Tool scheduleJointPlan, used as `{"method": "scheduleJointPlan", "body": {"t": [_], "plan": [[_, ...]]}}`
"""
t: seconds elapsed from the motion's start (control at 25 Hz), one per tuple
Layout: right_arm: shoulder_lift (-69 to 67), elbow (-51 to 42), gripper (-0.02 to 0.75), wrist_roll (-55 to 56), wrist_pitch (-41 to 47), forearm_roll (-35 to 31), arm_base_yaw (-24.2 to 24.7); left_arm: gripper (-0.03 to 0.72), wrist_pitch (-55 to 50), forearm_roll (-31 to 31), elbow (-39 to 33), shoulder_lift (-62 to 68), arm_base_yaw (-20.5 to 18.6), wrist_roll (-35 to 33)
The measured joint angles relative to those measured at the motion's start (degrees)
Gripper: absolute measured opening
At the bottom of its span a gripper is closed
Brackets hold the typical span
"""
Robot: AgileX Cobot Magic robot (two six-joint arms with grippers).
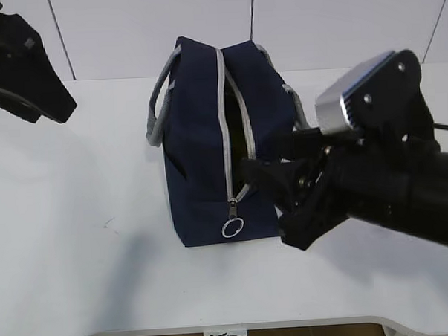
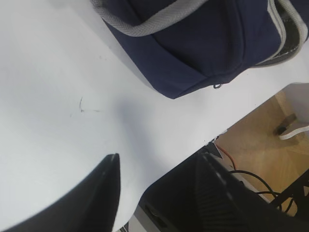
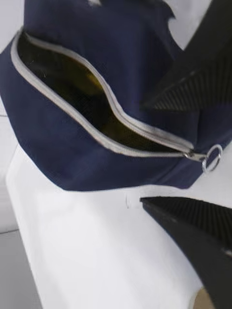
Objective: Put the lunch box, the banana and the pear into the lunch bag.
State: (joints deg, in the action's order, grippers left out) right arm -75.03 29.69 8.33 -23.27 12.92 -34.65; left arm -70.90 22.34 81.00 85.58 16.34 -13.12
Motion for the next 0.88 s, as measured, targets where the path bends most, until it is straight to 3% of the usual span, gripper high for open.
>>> {"method": "scheduleJointPlan", "body": {"t": [0.28, 0.88], "plan": [[-4.94, -5.77, 0.433, 1.07, -6.79, 0.0, 0.0, 0.38, 0.0, 0.0, 0.0, 0.0, 0.0, 0.19], [-24.58, -5.92, 0.433, 2.04, -22.67, -0.37, 0.0, 0.372, 0.0, 0.11, 0.0, 0.0, 0.0, 0.45]]}}
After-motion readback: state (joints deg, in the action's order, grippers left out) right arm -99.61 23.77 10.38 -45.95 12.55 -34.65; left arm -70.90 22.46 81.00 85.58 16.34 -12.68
